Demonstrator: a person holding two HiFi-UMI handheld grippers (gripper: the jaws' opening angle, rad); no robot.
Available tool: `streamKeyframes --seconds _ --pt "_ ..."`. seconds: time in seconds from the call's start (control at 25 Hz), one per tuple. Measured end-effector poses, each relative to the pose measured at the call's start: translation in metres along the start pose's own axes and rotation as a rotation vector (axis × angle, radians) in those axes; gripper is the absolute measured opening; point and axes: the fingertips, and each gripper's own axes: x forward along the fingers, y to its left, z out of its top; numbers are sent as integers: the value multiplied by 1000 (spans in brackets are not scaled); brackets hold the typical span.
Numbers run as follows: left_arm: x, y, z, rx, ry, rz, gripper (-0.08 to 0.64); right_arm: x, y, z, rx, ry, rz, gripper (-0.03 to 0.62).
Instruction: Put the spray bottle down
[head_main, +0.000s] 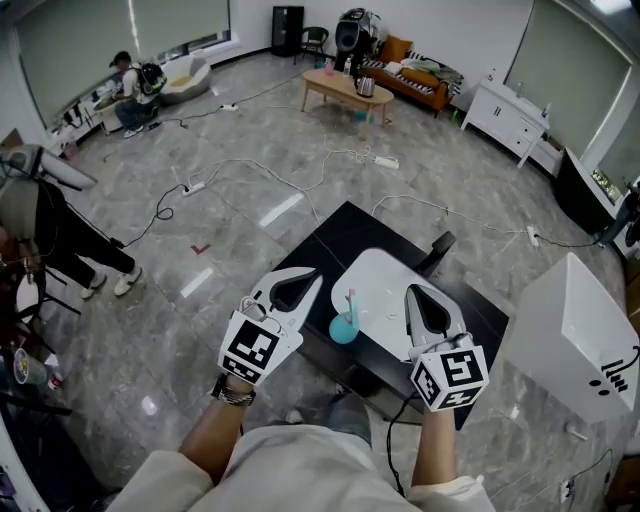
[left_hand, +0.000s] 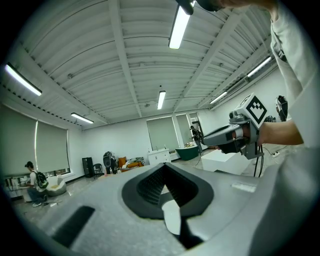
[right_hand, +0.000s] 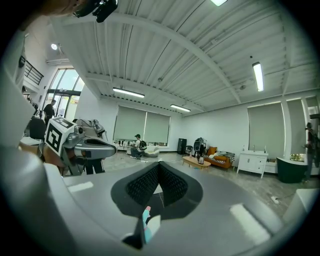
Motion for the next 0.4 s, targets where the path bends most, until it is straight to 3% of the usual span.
streamKeyframes --seconds 0.4 --pt "0 -3 -1 6 -1 -9 6 2 3 -4 3 2 6 5"
